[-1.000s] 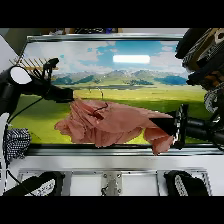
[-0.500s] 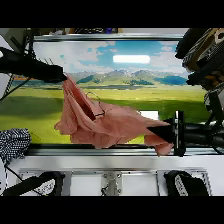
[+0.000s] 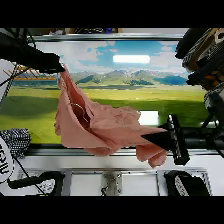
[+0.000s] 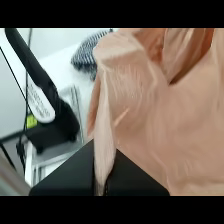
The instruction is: Fold the clothes and pants, and hang the long-sleeved shirts on hangers.
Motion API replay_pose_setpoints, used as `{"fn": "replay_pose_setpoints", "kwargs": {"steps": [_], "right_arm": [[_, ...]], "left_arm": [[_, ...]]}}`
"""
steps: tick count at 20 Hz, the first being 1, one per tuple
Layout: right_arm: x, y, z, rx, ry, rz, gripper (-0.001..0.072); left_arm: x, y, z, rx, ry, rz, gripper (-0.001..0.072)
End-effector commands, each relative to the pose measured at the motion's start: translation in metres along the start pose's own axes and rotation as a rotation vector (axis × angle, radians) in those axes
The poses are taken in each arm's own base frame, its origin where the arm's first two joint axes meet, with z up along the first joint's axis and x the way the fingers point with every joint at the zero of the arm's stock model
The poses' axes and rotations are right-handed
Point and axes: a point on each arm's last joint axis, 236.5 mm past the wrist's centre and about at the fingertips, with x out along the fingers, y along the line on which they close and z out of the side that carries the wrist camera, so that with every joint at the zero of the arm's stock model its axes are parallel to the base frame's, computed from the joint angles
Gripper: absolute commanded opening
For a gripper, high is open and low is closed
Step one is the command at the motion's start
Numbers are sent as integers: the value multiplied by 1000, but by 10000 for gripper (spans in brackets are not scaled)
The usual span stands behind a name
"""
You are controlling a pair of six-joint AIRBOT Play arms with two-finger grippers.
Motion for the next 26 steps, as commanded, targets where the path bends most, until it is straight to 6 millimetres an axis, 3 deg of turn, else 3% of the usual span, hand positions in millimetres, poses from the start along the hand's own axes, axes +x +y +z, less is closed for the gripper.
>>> {"fn": "replay_pose_setpoints", "kwargs": {"steps": [1, 5, 6, 7, 8, 11, 14, 17, 20, 21, 23, 24, 26], "right_arm": [[-3, -2, 44, -12, -187, -9, 4], [-11, -13, 72, -35, -307, -62, 4], [-12, -13, 77, -33, -329, -62, 4], [-14, -14, 81, -30, -347, -68, 4], [-15, -15, 84, -28, -360, -71, 4], [-19, -11, 95, -67, -412, -65, 3], [-28, -21, 111, -110, -481, -120, 3], [-40, -42, 124, -211, -523, -281, 3], [-64, -64, 140, -313, -567, -491, 2], [-73, -68, 146, -354, -580, -561, 2], [-94, -75, 160, -433, -599, -698, 1], [-106, -76, 168, -481, -607, -771, 1], [-129, -76, 183, -585, -609, -913, 1]], "left_arm": [[5, 1, -14, -9, 68, -8, 4], [-3, -1, -12, -2, 42, -3, 14], [-6, -2, -7, 1, 12, 1, 223], [-11, -3, 1, 6, -30, 7, 541], [-17, -5, 8, 10, -73, 12, 638], [-48, -8, 32, 19, -235, 39, 634], [-91, 6, 46, -44, -386, 89, 620], [-134, 18, 45, -69, -494, 151, 619], [-158, 15, 36, -69, -535, 179, 617], [-163, 11, 35, -62, -546, 179, 508], [-167, 1, 33, -41, -554, 170, 52], [-166, -5, 34, -28, -554, 160, 5], [-160, -19, 34, 0, -543, 130, 5]]}}
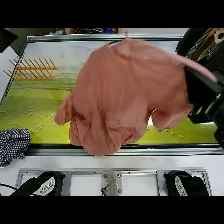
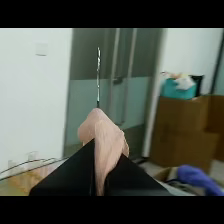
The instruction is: Fold the clothes and pants, and hang the long-sleeved shirts on hangers.
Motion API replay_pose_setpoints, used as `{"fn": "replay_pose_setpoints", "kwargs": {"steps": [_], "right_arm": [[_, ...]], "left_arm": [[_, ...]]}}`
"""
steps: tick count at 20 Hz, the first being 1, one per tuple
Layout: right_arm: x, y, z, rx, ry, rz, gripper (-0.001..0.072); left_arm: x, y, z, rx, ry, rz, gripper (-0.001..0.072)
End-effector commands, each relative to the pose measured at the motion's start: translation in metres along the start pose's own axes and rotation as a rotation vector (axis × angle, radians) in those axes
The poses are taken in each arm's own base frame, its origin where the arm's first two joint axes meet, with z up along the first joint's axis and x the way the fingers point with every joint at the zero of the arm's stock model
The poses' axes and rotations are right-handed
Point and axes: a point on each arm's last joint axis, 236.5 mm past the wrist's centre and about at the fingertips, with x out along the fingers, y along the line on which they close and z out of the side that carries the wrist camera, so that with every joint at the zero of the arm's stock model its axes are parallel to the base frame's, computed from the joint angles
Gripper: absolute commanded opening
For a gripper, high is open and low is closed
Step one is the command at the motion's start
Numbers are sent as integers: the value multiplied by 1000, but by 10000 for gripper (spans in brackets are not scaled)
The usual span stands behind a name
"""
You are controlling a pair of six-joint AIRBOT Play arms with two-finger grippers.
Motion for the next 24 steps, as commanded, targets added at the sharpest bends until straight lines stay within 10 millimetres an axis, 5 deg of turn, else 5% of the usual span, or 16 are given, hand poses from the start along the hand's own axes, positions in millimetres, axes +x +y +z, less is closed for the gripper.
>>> {"fn": "replay_pose_setpoints", "kwargs": {"steps": [1, 5, 9, 17, 24], "right_arm": [[-11, -46, 34, -257, -32, -248, 1], [-42, -77, 79, -500, -43, -496, 0], [-92, -89, 121, -683, -43, -728, 1], [-189, -64, 190, -913, -105, -1041, 1], [-240, -67, 215, -1057, -71, -1281, 1]], "left_arm": [[1, -22, -2, 31, -2, -50, 5], [25, -42, -23, 48, 65, -111, 6], [51, -40, -51, 51, 151, -127, 5], [73, -31, -71, 42, 193, -122, 5], [73, -32, -73, 51, 203, -125, 5]]}}
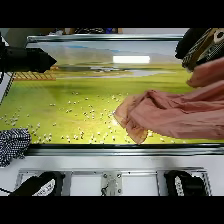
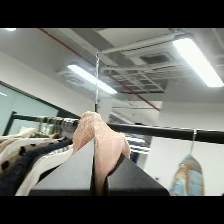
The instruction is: Fold the clothes and pants, and hang the long-sleeved shirts on hangers.
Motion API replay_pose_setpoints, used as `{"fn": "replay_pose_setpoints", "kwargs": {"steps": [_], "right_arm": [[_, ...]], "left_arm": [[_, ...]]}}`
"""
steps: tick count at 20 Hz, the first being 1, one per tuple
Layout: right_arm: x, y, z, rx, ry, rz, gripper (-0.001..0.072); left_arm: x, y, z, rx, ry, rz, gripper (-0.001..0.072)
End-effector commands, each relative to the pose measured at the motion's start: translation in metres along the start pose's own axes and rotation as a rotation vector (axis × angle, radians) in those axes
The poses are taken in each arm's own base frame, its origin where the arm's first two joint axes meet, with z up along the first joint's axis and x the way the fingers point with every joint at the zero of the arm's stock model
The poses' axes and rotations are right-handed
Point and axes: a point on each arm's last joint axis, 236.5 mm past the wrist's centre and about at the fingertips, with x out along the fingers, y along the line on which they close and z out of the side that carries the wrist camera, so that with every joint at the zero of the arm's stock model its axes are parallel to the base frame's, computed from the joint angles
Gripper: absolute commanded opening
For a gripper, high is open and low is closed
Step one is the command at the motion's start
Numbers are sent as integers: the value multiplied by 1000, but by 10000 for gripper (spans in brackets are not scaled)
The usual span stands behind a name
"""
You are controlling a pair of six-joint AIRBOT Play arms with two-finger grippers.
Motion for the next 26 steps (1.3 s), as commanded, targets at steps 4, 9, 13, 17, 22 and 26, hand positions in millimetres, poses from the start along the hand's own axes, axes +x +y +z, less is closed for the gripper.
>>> {"fn": "replay_pose_setpoints", "kwargs": {"steps": [4, 9, 13, 17, 22, 26], "right_arm": [[9, -21, -16, -165, 58, -123, 1], [33, -6, -25, -106, 38, -166, 1], [66, 8, -15, -155, -6, -188, 1], [106, 13, -12, -152, -4, -231, 1], [152, 7, -55, -186, 101, -221, 1], [169, -24, -91, -142, 162, -269, 1]], "left_arm": [[1, -1, -4, 2, 15, -3, 5], [0, -2, -16, 3, 65, -10, 6], [0, -3, -22, 11, 92, -14, 5], [-1, -4, -28, 13, 120, -18, 5], [-2, -5, -35, 28, 147, -23, 5], [-2, -5, -35, 28, 146, -23, 6]]}}
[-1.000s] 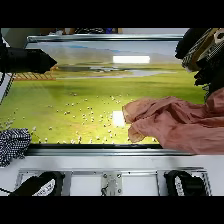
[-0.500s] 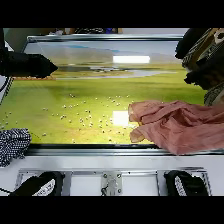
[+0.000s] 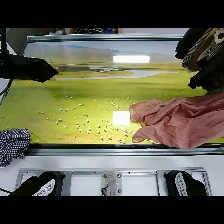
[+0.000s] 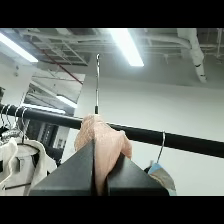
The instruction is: Fold the clothes and pants, and hang the long-sleeved shirts on hangers.
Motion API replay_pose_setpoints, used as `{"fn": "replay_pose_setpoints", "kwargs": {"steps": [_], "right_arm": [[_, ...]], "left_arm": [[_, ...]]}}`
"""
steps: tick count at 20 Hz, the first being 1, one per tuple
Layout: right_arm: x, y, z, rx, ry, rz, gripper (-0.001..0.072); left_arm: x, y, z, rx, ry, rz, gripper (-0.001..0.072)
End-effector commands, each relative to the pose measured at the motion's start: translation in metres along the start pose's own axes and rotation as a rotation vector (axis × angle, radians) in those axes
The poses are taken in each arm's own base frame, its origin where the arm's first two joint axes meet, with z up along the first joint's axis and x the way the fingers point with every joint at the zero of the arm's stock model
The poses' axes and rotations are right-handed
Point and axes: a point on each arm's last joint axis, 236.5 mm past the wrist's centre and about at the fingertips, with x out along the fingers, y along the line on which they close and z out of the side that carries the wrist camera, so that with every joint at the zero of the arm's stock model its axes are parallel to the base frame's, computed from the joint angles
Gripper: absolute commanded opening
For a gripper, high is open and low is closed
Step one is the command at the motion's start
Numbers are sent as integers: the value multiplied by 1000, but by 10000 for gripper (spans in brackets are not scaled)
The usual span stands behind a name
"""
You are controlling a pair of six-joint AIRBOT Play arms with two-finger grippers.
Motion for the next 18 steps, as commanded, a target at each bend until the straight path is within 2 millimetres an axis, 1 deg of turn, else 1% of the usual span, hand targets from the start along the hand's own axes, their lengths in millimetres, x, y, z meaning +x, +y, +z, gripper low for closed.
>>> {"fn": "replay_pose_setpoints", "kwargs": {"steps": [1, 2, 4, 8, 10, 14, 16, 18], "right_arm": [[26, -11, -35, 76, 65, -18, 1], [32, -18, -41, 83, 71, -40, 1], [46, -24, -51, 101, 81, -65, 2], [72, -15, -75, 102, 108, -49, 1], [81, -8, -88, 100, 124, -44, 1], [87, 3, -116, 92, 167, -30, 1], [88, 7, -124, 90, 179, -26, 1], [89, 8, -127, 89, 184, -24, 1]], "left_arm": [[0, -1, -2, 3, 7, -2, 6], [0, 0, -2, 2, 8, -2, 5], [0, -1, -2, 2, 8, -3, 5], [0, -2, -2, 1, 8, -7, 6], [0, -2, -2, -2, 9, -7, 5], [0, -2, -2, -36, 8, -6, 6], [0, -2, -2, -38, 9, -7, 5], [0, -2, -2, -49, 8, -6, 5]]}}
